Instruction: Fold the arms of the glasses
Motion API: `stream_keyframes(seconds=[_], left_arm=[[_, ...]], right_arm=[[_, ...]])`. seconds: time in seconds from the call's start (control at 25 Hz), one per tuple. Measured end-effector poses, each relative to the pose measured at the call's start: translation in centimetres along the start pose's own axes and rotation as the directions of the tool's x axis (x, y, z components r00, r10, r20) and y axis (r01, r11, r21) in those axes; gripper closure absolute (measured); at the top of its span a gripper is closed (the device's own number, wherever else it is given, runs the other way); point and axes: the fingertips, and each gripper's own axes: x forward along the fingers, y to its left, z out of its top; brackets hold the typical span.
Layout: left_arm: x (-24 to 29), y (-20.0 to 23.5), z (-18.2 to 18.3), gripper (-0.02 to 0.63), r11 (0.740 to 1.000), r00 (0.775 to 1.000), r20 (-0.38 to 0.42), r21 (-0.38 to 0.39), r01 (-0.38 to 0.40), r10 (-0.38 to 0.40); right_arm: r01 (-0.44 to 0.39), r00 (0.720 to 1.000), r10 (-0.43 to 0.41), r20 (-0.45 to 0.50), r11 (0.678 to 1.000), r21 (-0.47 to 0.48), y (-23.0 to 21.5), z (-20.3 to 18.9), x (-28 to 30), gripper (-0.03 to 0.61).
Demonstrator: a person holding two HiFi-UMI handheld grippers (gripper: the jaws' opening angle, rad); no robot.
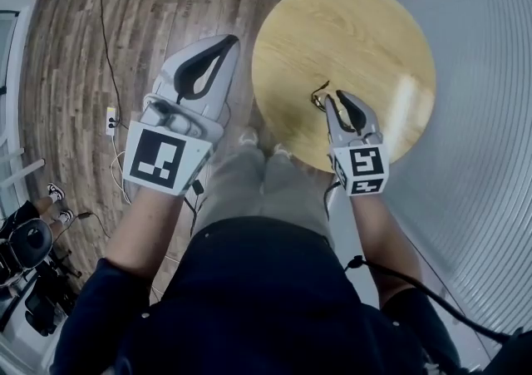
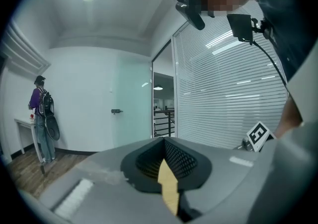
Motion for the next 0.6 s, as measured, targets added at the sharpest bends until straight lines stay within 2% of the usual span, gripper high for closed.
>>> stream_keyframes(seconds=[0.2,0.6], left_arm=[[0.3,-1.1,0.6,0.611,1.0,1.0,0.003,0.024,0.005,-0.005],[0.2,-0.1,-0.2,0.611,1.0,0.999,-0.038,0.029,-0.004,0.005]], right_arm=[[-0.014,0.999,0.013,0.032,1.0,0.012,-0.3,0.9,0.0,0.491],[-0.018,1.0,0.018,-0.001,1.0,0.014,-0.7,1.2,2.1,0.483]])
